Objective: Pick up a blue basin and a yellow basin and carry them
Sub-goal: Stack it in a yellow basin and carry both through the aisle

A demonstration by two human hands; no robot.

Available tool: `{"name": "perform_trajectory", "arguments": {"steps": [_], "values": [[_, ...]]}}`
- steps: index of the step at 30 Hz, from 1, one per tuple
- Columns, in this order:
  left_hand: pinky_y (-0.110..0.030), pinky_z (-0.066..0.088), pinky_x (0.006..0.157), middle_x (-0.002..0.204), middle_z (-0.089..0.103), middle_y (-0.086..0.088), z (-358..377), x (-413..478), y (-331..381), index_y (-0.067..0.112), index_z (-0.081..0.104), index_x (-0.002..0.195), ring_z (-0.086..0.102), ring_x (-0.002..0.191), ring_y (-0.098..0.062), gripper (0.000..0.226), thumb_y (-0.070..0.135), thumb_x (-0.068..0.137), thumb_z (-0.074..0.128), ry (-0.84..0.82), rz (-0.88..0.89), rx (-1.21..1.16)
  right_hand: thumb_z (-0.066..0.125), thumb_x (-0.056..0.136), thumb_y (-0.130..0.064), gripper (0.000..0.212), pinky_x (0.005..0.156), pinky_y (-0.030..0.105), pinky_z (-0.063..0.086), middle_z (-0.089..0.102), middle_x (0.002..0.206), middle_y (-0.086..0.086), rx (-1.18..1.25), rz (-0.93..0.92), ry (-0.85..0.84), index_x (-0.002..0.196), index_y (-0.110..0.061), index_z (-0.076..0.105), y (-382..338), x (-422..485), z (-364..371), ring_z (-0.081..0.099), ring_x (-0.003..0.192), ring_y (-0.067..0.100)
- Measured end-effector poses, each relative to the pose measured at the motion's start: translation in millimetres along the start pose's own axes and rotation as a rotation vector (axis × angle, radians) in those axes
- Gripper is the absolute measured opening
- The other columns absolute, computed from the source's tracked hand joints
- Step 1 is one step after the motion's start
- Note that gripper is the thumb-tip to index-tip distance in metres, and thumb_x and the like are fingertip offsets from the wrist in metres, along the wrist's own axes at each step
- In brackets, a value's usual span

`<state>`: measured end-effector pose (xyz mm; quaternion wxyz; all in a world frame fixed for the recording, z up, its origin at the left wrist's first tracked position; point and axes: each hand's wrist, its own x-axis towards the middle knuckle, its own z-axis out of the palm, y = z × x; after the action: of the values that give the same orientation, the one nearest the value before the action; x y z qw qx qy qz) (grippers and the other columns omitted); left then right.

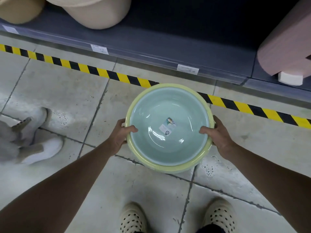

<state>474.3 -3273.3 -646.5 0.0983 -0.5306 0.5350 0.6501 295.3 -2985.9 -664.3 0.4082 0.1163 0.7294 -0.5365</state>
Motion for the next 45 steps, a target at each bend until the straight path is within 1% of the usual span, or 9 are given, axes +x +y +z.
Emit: {"name": "perform_trajectory", "arguments": {"steps": [3, 7, 12, 16, 24, 28, 33, 37, 45], "values": [[-0.039, 0.058, 0.076, 0.118, 0.067, -0.003, -1, 3, -12, 0.028, 0.042, 0.138, 0.069, 0.100, -0.026, 0.084, 0.019, 0.063, 0.077, -0.005, 0.040, -0.035, 0.074, 0.070, -0.009, 0.057, 0.069, 0.030, 0.052, 0.074, 0.101, -0.003, -0.010, -0.030, -0.003, 0.121, -0.033, 0.060, 9, 4, 1, 0.071, 0.092, 0.024], [-0.049, 0.060, 0.087, 0.120, 0.073, 0.001, -2, 10, -20, 0.031, 0.040, 0.146, 0.073, 0.103, -0.025, 0.092, 0.031, 0.066, 0.086, -0.011, 0.083, -0.056, 0.076, 0.064, -0.024, 0.074, 0.071, 0.031, 0.055, 0.075, 0.104, -0.010, 0.003, -0.040, -0.028, 0.134, -0.037, 0.054, 14, 7, -1, 0.073, 0.096, 0.018], [-0.057, 0.056, 0.093, 0.133, 0.067, -0.002, -2, 12, -34, 0.031, 0.043, 0.146, 0.069, 0.115, -0.028, 0.083, 0.055, 0.076, 0.081, -0.089, 0.110, -0.048, 0.091, 0.056, -0.062, 0.116, 0.105, 0.051, 0.050, 0.059, 0.143, -0.011, 0.027, 0.037, -0.093, 0.153, -0.044, 0.029, 24, 11, -5, 0.063, 0.124, 0.020], [-0.060, 0.053, 0.096, 0.133, 0.067, 0.002, -4, 17, -35, 0.040, 0.050, 0.137, 0.066, 0.120, -0.028, 0.069, 0.060, 0.076, 0.077, -0.138, 0.082, -0.024, 0.090, 0.053, -0.067, 0.125, 0.107, 0.053, 0.049, 0.054, 0.149, -0.010, 0.040, 0.055, -0.111, 0.156, -0.043, 0.023, 29, 17, -6, 0.060, 0.128, 0.020], [-0.052, 0.059, 0.090, 0.121, 0.073, -0.006, -4, 21, -26, 0.026, 0.055, 0.133, 0.072, 0.107, -0.031, 0.079, 0.045, 0.060, 0.079, -0.080, 0.059, -0.009, 0.072, 0.067, -0.025, 0.075, 0.095, 0.053, 0.056, 0.070, 0.122, 0.004, 0.052, -0.010, -0.052, 0.139, -0.030, 0.051, 27, 21, -4, 0.068, 0.111, 0.030], [-0.043, 0.062, 0.081, 0.119, 0.073, -0.008, 0, 2, -3, 0.021, 0.056, 0.132, 0.073, 0.103, -0.030, 0.073, 0.039, 0.064, 0.077, -0.048, 0.038, -0.019, 0.075, 0.064, -0.025, 0.073, 0.092, 0.057, 0.057, 0.070, 0.125, 0.009, 0.068, 0.004, -0.099, 0.134, -0.026, 0.055, 13, 5, -16, 0.068, 0.112, 0.035], [-0.042, 0.061, 0.083, 0.125, 0.071, -0.005, 4, -37, 48, 0.021, 0.042, 0.149, 0.073, 0.103, -0.027, 0.109, 0.048, 0.052, 0.083, -0.048, 0.012, -0.006, 0.073, 0.067, -0.021, 0.071, 0.092, 0.054, 0.057, 0.070, 0.126, 0.009, 0.111, 0.019, -0.080, 0.135, -0.023, 0.054, -37, -39, -37, 0.068, 0.113, 0.034], [-0.037, 0.060, 0.077, 0.128, 0.069, -0.004, 8, -71, 101, 0.022, 0.038, 0.153, 0.072, 0.105, -0.025, 0.116, 0.050, 0.050, 0.083, -0.042, 0.036, 0.012, 0.070, 0.069, -0.021, 0.072, 0.084, 0.044, 0.059, 0.071, 0.124, 0.002, 0.122, -0.009, -0.091, 0.138, -0.029, 0.052, -96, -71, -51, 0.069, 0.110, 0.027], [-0.049, 0.058, 0.091, 0.127, 0.070, -0.002, 15, -111, 201, 0.023, 0.036, 0.154, 0.072, 0.106, -0.027, 0.114, 0.053, 0.055, 0.083, -0.039, 0.106, 0.035, 0.071, 0.069, -0.025, 0.067, 0.084, 0.042, 0.058, 0.073, 0.122, -0.001, 0.137, -0.027, -0.051, 0.134, -0.033, 0.057, -197, -93, -69, 0.070, 0.110, 0.027]]}}
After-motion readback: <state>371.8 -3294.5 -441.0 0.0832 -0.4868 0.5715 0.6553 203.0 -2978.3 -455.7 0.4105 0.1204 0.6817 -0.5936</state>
